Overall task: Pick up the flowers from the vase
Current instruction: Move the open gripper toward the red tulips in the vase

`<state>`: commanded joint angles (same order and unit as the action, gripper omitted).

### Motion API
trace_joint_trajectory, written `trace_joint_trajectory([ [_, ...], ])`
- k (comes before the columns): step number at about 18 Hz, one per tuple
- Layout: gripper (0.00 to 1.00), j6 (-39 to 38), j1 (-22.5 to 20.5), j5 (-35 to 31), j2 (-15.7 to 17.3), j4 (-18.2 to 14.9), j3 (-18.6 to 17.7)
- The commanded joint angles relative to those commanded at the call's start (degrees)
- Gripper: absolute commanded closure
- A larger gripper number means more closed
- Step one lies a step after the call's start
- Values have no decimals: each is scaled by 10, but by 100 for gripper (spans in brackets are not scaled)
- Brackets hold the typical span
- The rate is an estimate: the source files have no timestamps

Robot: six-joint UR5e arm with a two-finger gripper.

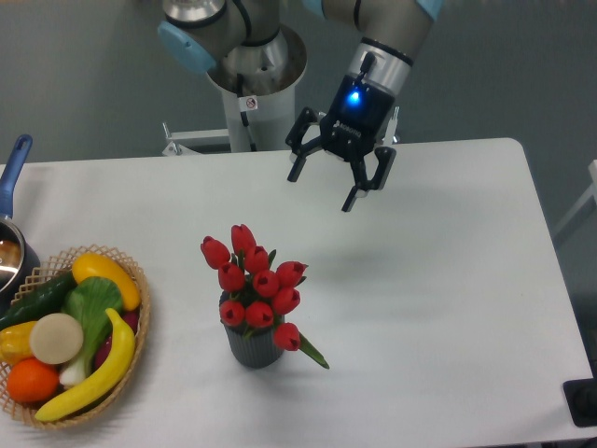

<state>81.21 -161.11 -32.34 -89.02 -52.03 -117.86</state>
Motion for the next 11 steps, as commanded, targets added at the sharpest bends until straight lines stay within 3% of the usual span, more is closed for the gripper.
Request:
trace_joint_trajectory([
  [11,0,-43,21,-1,-70,6,49],
])
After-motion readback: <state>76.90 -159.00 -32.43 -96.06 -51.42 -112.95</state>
